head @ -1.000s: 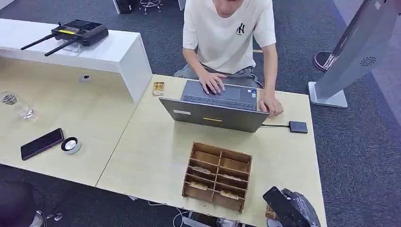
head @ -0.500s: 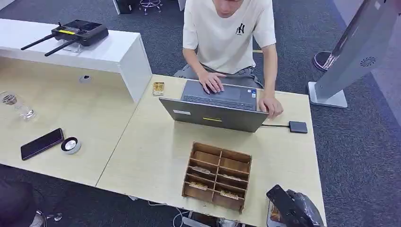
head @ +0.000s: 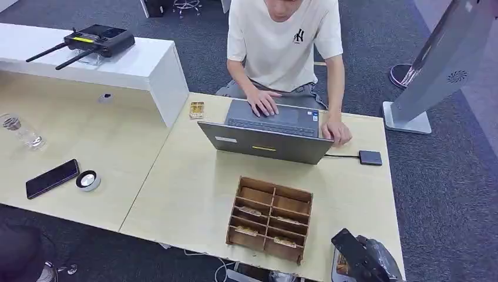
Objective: Pass the card to the sensor for recognition and then transmit it.
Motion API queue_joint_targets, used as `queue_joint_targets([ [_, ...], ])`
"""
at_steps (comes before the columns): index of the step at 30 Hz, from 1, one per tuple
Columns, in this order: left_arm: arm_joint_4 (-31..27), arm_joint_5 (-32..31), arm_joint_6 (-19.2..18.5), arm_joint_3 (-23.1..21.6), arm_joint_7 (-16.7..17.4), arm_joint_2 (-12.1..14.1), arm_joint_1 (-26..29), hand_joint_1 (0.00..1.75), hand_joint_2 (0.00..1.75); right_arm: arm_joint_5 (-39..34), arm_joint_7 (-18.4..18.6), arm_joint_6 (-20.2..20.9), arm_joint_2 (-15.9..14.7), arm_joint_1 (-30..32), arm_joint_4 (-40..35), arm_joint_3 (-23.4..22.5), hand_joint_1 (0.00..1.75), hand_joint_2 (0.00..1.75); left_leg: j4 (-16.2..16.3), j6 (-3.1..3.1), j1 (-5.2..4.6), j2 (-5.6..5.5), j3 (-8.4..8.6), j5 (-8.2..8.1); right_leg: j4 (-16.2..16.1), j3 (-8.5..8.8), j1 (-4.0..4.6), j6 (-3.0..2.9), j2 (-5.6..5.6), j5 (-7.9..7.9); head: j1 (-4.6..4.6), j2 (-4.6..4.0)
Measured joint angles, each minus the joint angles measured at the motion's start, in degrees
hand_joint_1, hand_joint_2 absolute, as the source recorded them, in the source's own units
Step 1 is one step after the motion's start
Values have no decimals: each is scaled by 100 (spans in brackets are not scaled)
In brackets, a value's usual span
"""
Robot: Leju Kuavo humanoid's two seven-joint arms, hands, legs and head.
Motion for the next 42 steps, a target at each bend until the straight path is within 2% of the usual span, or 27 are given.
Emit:
queue_joint_targets([
  [20, -2, -225, -153, 26, 0, 0, 4, 0, 175, 68, 72, 44, 48, -14, 0, 2, 175, 175, 0, 0, 0, 0, -1, 0, 0, 0, 0, 0, 0, 0, 0, 0],
  [31, -46, -239, -223, 201, 59, 7, 129, 0, 175, 354, 201, 247, 566, -583, 352, 302, 175, 175, -1, -2, 1, -1, 0, 2, 2, 0, 1, -1, 0, 1, 0, 0],
  [42, -92, -387, -361, 229, 63, 4, 131, 0, 175, 363, 240, 242, 660, -609, 474, 343, 175, 175, 0, 0, 0, 0, -2, 0, 0, -1, 0, 0, 0, 0, 0, 0],
])
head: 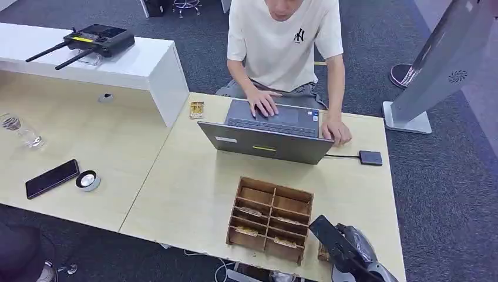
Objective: Pass the card to the sensor for recognition and then transmit it.
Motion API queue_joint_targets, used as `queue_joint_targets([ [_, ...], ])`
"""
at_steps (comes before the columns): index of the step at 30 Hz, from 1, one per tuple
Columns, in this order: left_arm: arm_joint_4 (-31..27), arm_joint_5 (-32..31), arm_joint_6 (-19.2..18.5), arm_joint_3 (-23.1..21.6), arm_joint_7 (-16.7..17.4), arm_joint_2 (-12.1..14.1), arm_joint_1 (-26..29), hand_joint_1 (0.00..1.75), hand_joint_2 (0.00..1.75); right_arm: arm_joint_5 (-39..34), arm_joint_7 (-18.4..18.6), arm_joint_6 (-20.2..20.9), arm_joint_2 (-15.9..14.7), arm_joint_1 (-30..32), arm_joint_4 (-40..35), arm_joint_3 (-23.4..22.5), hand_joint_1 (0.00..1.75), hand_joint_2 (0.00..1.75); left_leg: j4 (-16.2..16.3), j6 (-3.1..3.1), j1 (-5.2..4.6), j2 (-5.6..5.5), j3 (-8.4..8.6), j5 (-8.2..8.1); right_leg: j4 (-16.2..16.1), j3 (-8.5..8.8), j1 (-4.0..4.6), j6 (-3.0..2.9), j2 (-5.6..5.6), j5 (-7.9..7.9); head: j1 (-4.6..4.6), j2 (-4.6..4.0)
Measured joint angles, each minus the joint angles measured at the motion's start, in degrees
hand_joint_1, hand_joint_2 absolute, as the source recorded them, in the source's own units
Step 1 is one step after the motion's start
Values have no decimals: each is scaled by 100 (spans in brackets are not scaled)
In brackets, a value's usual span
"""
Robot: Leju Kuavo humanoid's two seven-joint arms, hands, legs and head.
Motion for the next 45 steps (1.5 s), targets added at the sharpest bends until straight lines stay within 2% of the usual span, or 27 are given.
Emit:
queue_joint_targets([
  [22, 0, -221, -87, 48, -22, -11, -2, 0, 175, -70, -96, 15, -13, 29, -2, -107, 175, 175, 0, 0, 0, 1, 0, 0, 0, -1, 0, 0, 1, 0, 0, 0],
  [41, 0, -407, -181, 234, -66, -61, 15, 0, 175, -133, -166, 22, -214, 26, -149, -804, 175, 175, 0, 0, 0, 1, 0, 0, 0, -2, 0, 0, 1, 0, 0, 0],
  [42, 0, -411, -186, 249, -66, -61, 20, 0, 0, -125, -164, 31, -225, 26, -149, -833, 175, 175, 0, 0, 0, 1, 0, 0, 0, -2, 0, 0, 1, 0, 0, 0],
  [45, 0, -424, -212, 273, -66, -63, 39, 0, 0, -123, -162, 85, -280, 37, -144, -933, 175, 175, 0, 0, 0, 1, 0, 0, 0, -2, 0, 0, 1, 0, 2, 0],
])
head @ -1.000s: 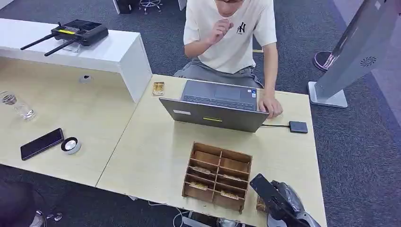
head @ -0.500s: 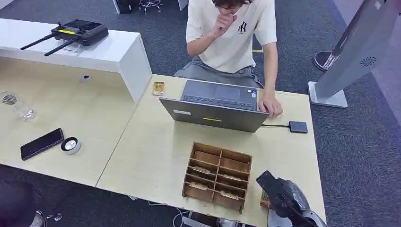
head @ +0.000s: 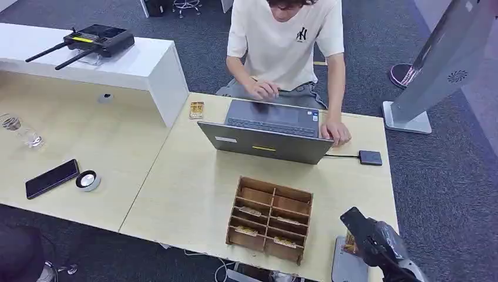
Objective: Pass the card to the sensor for recognition and then transmit it.
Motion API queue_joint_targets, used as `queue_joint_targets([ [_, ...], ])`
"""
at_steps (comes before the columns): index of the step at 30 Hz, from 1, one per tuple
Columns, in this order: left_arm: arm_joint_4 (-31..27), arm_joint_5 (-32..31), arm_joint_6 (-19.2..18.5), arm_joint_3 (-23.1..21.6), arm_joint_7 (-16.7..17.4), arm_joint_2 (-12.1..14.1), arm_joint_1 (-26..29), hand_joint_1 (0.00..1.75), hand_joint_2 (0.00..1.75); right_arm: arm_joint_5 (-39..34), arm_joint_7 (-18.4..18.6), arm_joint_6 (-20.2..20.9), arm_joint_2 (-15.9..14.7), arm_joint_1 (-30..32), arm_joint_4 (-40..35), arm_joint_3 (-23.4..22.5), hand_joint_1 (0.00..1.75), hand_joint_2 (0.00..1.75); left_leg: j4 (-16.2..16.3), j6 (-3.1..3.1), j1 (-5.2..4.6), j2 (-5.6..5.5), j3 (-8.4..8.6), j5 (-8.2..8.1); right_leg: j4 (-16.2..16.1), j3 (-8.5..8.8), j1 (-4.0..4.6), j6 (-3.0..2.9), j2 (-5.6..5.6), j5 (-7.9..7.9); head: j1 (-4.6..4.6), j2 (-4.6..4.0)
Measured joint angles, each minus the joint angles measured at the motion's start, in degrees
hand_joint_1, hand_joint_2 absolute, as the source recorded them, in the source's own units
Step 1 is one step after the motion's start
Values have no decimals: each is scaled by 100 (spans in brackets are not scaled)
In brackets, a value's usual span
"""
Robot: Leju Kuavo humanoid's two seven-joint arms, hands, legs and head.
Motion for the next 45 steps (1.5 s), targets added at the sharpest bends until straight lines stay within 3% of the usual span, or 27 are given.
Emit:
queue_joint_targets([
  [27, 0, -138, -131, 46, -17, -46, 8, 0, 0, 2, -31, 114, -63, 51, 195, -162, 175, 175, 0, 0, 0, 0, -1, 0, 0, 0, 0, 0, 0, 0, -2, 0],
  [39, 0, -205, -138, 138, -37, -85, 26, 0, 0, -360, -555, 53, -61, 21, -371, -121, 175, 175, 0, 0, 0, -1, -5, 0, 1, -1, 0, 0, 0, 0, -2, 0],
  [45, -4, -313, -203, 160, -55, -85, 46, 0, 0, -441, -936, -332, -2, -106, -982, -116, 175, 175, 0, 0, 0, -1, -6, 0, 1, -3, 0, 0, -1, 0, 0, 0],
])
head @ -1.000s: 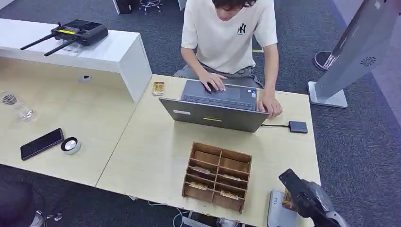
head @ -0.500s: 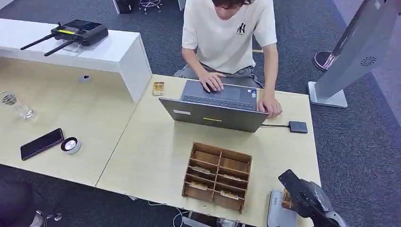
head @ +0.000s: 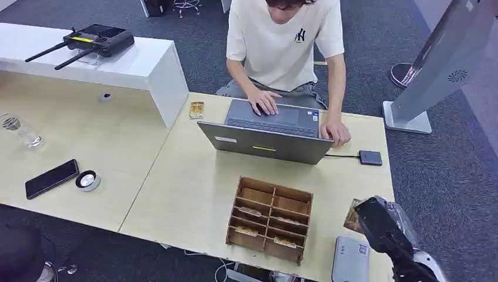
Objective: Pass the card to the sensor for recognition and then transmit it.
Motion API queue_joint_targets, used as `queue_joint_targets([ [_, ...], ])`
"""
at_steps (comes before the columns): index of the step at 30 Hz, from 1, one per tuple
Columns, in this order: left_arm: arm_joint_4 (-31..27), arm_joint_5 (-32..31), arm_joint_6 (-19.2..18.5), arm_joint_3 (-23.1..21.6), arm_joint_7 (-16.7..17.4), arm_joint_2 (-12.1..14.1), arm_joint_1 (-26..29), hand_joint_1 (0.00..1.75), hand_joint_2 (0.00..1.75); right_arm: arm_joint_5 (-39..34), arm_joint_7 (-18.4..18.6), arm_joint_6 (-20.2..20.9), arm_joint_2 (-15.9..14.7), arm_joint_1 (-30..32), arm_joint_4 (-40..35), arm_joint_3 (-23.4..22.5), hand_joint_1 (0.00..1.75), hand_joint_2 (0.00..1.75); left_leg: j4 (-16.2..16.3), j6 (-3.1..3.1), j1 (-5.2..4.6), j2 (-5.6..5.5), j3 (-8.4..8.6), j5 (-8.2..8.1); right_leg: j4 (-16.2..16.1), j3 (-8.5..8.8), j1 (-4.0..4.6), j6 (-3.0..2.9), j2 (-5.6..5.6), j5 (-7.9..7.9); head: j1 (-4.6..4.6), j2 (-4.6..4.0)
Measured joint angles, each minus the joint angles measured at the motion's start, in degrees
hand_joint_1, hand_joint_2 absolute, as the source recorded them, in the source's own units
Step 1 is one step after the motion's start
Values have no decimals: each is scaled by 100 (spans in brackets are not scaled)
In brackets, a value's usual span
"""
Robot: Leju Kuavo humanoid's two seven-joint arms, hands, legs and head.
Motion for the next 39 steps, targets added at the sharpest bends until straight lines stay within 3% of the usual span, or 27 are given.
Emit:
queue_joint_targets([
  [11, -142, -334, -229, 155, -205, -2, 82, 0, 0, -65, -1039, -804, 502, -72, -1291, -7, 175, 175, 0, 0, 1, 1, -2, 0, 0, -4, 0, 0, 1, 0, 0, 0],
  [15, -142, -411, -192, 168, -403, -7, 91, 0, 0, -105, -1342, -876, 634, -69, -1604, -7, 175, 175, 0, 0, 0, 0, -2, 0, 0, -4, 0, 0, 0, 0, -2, 0],
  [26, -61, -468, 15, 175, -750, -109, 113, 0, 0, -173, -1646, -740, 741, -77, -1897, 79, 175, 175, 0, 0, 1, 1, -4, 0, 0, -4, 0, 0, 1, 0, -2, 0],
  [33, 87, -585, -35, 171, -927, -184, -15, 0, 0, -79, -1524, -376, 763, -730, -1786, 618, 175, 175, 0, -1, 2, 2, -5, 5, 4, -4, 1, -3, 2, 3, -2, 0],
  [39, 271, -752, -216, 74, -1076, -266, -232, 0, 0, 361, -854, -288, 936, -1790, -1192, 1185, 175, 175, 0, -8, 3, -1, -5, 19, 5, -4, 1, -3, 1, 8, 0, 0],
])
